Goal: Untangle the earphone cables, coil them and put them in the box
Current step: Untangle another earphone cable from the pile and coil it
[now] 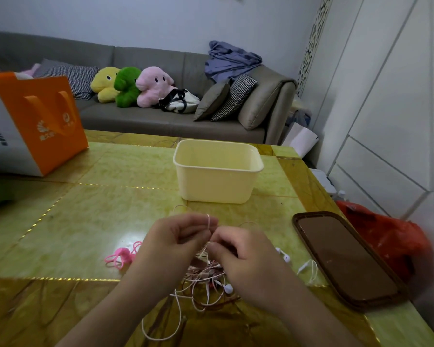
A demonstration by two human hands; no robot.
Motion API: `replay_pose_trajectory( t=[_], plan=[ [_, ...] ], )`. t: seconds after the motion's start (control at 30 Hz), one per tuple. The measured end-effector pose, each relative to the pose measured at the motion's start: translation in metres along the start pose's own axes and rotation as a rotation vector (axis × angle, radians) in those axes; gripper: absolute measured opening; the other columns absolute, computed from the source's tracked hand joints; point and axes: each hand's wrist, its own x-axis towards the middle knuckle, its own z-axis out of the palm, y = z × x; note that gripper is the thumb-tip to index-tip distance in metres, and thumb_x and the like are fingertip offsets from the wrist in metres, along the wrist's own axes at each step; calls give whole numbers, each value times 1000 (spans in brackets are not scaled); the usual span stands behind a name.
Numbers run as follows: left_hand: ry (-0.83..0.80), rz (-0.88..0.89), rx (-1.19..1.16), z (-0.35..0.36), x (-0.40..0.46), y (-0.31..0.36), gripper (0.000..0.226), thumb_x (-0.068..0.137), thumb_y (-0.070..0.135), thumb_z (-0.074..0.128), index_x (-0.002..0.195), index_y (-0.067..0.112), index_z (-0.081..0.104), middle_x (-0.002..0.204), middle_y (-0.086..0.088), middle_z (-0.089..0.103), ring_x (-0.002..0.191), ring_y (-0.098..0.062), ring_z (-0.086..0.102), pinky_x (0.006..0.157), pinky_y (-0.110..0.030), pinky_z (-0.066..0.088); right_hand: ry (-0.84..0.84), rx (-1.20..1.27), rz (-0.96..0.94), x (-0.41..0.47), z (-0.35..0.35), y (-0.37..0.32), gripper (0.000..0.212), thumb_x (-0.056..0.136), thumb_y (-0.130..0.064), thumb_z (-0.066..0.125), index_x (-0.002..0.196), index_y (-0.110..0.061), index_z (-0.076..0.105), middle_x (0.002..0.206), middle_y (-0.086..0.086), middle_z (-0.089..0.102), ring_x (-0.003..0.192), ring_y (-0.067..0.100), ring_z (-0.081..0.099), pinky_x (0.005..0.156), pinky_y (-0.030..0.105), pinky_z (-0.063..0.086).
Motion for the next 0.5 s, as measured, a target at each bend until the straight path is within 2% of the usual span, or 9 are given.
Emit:
replay_pose_trajectory(
  t=[0.1, 0.2, 0.23, 0.3, 0.4, 0.5],
  plan=[
    [-146, -27, 110, 1, -3, 1, 24, 101, -4, 61, 106, 10, 80, 89, -9, 81, 84, -21, 79, 59, -33, 62, 91, 0, -32, 0, -11, -3, 23, 101, -25, 69, 79, -21, 67, 65, 0, 69, 57, 12, 62, 55, 39, 50],
    [-241, -104, -40, 0, -5, 7, 24, 101, -4, 58, 105, 6, 80, 88, -18, 79, 81, -21, 78, 59, -29, 59, 185, 69, -25, -2, -20, -4, 23, 99, -19, 74, 76, -19, 68, 61, -8, 69, 53, 3, 62, 51, 18, 44],
    [-262, -135, -104, -1, -5, 9, 23, 101, -3, 59, 103, 5, 80, 90, -20, 79, 80, -22, 77, 59, -28, 57, 208, 93, -18, -3, -22, -3, 23, 98, -18, 75, 76, -19, 68, 62, -8, 70, 53, 3, 61, 52, 17, 44],
    [-294, -182, -209, -2, -6, 11, 20, 99, 2, 61, 99, 4, 82, 92, -22, 78, 79, -22, 75, 58, -26, 56, 227, 148, -13, -1, -22, -1, 22, 96, -19, 77, 76, -20, 68, 67, -4, 72, 57, 8, 61, 55, 22, 48],
    [-291, -239, -390, -1, -7, 14, 17, 91, 6, 66, 97, 1, 82, 93, -23, 77, 77, -21, 76, 53, -24, 56, 230, 237, 18, 3, -17, 4, 21, 98, -23, 75, 77, -20, 70, 71, 5, 71, 64, 23, 62, 60, 42, 52],
    [-190, -221, -557, 1, -7, 15, 21, 83, 3, 68, 99, 0, 82, 100, -24, 78, 81, -21, 79, 49, -24, 57, 169, 274, 34, 5, -10, 7, 24, 103, -27, 69, 80, -21, 70, 67, 3, 64, 61, 14, 52, 56, 44, 42]
  ],
)
